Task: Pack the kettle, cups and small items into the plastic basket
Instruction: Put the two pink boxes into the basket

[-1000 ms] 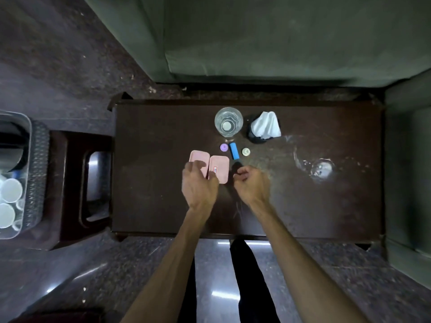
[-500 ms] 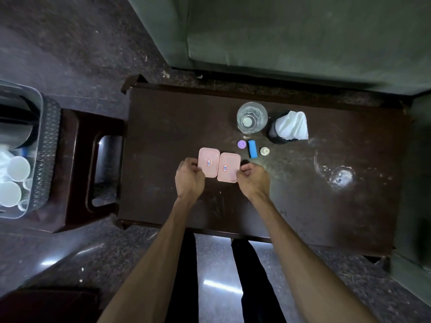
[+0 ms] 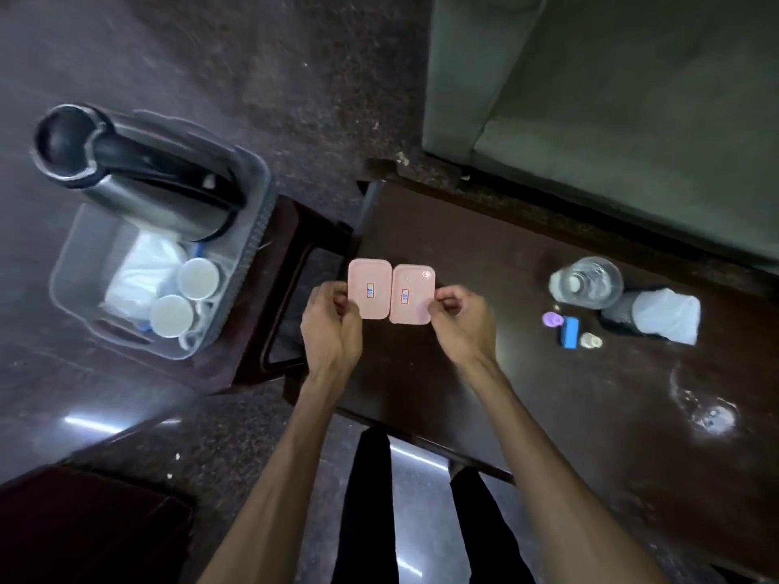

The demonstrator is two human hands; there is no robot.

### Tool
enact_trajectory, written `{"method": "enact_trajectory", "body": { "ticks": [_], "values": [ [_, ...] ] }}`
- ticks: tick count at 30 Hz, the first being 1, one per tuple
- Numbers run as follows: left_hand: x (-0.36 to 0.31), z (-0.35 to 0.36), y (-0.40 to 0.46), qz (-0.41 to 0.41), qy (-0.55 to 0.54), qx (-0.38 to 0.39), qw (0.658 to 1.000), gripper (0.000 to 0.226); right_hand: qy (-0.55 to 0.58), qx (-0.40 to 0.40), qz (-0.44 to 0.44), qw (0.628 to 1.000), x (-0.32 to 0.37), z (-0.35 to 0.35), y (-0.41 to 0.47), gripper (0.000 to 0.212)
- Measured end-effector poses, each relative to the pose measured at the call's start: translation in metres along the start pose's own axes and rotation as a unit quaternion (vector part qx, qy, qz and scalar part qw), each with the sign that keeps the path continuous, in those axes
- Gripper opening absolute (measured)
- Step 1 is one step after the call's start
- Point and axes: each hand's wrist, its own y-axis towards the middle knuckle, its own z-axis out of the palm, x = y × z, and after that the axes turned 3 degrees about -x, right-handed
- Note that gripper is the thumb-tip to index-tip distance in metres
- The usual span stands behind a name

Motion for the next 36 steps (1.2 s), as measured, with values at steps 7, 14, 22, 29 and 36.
{"method": "enact_trajectory", "body": {
  "ticks": [7, 14, 22, 29, 36],
  "values": [
    [0.02, -0.104, 0.054, -0.015, -0.079, -0.107, 0.991, 0.019, 0.03, 0.03, -0.1, 0.994, 0.105, 0.071, -0.02, 0.006],
    [0.068, -0.207, 0.093, -0.058, -0.107, -0.195, 0.973, 0.033, 0.042, 0.102, -0.132, 0.985, 0.182, 0.163, -0.066, 0.007],
    [0.125, -0.282, 0.159, -0.111, 0.065, -0.159, 0.979, 0.046, -0.061, 0.143, -0.125, 0.98, 0.234, 0.269, -0.097, 0.02],
    [0.14, -0.272, 0.155, -0.21, 0.028, -0.141, 0.967, 0.05, -0.195, 0.071, -0.254, 0.945, 0.249, 0.299, -0.089, 0.025],
    [0.14, -0.243, 0.148, -0.198, 0.112, -0.12, 0.966, 0.044, -0.342, 0.031, -0.342, 0.875, 0.241, 0.311, -0.082, 0.025]
  ]
}}
